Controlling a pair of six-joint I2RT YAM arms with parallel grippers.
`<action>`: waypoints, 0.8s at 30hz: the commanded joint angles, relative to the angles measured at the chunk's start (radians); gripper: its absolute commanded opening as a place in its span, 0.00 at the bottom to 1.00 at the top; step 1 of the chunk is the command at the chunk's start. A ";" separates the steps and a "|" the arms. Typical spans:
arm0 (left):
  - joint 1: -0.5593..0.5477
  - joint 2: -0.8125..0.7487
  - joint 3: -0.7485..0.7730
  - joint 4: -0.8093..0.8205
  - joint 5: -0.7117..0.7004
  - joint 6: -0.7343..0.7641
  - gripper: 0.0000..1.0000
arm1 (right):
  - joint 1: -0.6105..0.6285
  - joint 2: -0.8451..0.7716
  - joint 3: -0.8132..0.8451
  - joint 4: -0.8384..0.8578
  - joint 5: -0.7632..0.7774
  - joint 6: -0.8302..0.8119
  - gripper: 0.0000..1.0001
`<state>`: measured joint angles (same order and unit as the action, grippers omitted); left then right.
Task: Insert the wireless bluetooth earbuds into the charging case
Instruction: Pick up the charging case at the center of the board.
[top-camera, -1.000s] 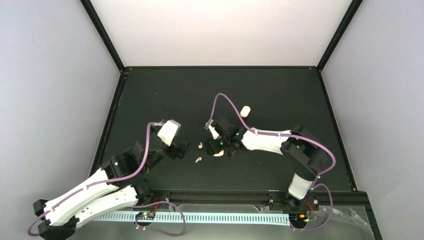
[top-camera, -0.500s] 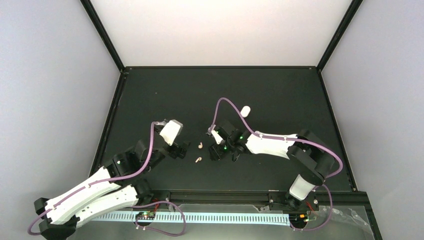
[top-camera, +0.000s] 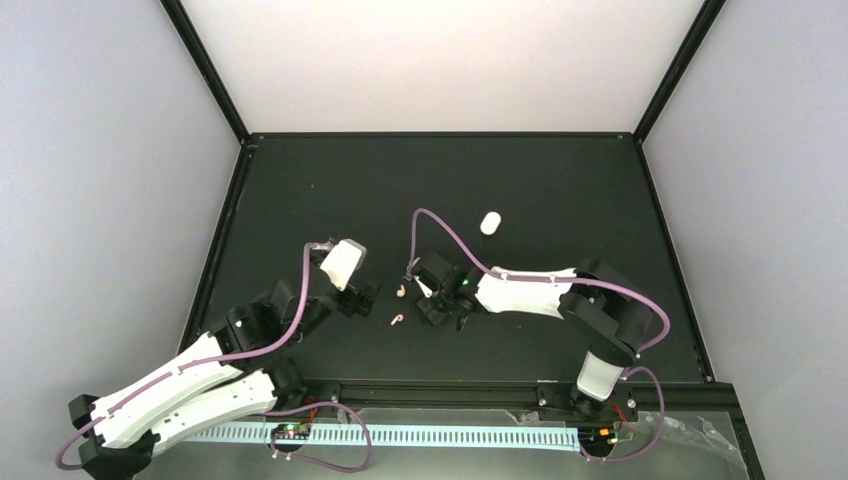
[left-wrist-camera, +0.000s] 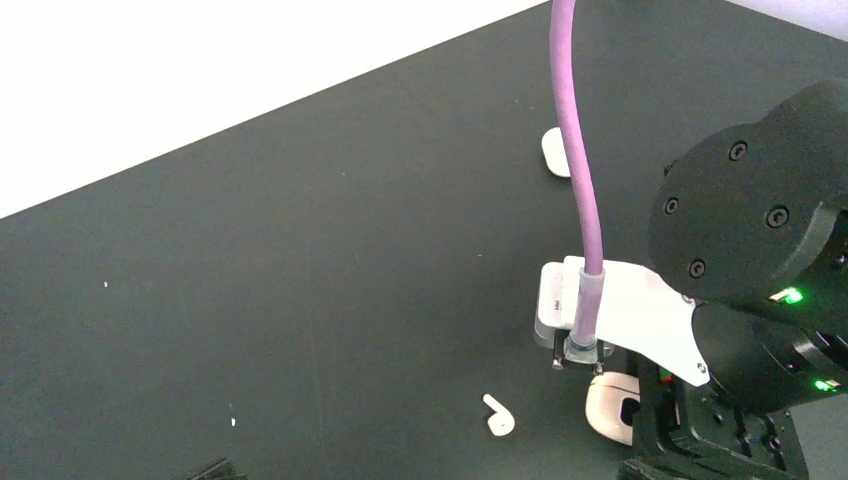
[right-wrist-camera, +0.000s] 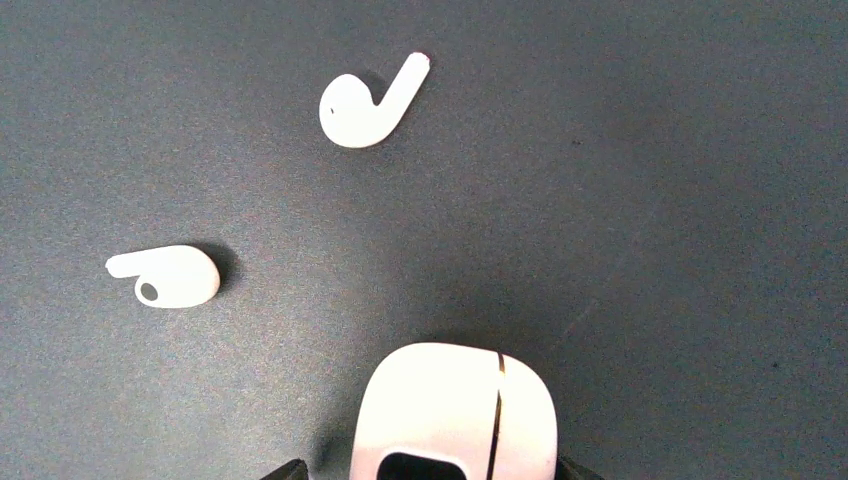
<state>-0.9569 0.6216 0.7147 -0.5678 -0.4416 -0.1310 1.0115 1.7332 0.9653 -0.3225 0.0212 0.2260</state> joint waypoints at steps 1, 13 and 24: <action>0.004 0.010 0.003 0.010 -0.012 0.013 0.99 | 0.020 0.023 0.003 -0.027 0.067 0.010 0.63; 0.005 0.003 0.006 0.006 -0.015 -0.007 0.99 | 0.029 -0.029 -0.041 0.046 0.118 0.011 0.37; 0.004 0.039 0.023 0.134 0.172 -0.158 0.99 | 0.031 -0.469 -0.228 0.131 0.067 -0.085 0.30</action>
<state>-0.9569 0.6334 0.7147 -0.5358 -0.3786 -0.2276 1.0328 1.4528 0.7849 -0.2596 0.1207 0.2096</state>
